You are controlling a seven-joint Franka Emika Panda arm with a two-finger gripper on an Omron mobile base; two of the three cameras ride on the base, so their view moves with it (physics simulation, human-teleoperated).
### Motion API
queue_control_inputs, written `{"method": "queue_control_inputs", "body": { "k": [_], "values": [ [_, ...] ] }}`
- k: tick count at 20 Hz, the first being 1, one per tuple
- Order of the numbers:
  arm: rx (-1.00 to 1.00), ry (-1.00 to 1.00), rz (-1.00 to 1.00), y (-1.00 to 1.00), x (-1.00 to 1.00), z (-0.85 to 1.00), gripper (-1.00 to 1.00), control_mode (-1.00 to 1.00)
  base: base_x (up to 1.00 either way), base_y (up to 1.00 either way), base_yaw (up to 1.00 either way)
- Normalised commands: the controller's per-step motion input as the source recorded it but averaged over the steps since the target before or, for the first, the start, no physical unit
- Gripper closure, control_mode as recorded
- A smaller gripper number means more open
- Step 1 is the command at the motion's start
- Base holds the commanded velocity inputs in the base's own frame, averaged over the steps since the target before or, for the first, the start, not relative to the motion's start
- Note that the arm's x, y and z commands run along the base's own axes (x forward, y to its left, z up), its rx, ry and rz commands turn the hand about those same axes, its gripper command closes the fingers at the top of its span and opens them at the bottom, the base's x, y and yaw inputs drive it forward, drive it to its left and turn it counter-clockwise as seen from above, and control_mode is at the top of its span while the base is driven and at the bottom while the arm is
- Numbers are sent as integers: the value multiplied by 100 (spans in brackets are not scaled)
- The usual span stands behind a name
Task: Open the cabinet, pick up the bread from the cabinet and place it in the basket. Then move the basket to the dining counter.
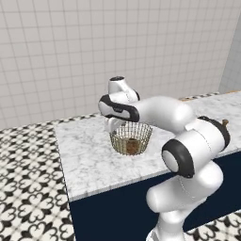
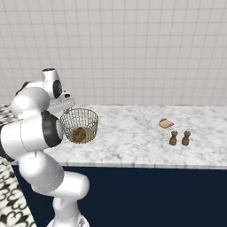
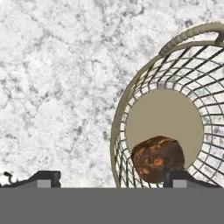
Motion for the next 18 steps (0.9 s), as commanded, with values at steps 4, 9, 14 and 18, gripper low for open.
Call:
{"method": "queue_control_inputs", "body": {
  "k": [4, 9, 14, 18],
  "values": [
    [2, 0, -11, -13, -14, 96, -100, -100, 0, 0, 0],
    [10, -4, -10, -28, -46, 72, -100, -100, 0, 0, 0],
    [9, -14, -10, -16, -95, 38, -100, -100, 0, 0, 0],
    [7, -15, -10, -5, -100, 10, -100, -100, 0, 0, 0]
  ]
}}
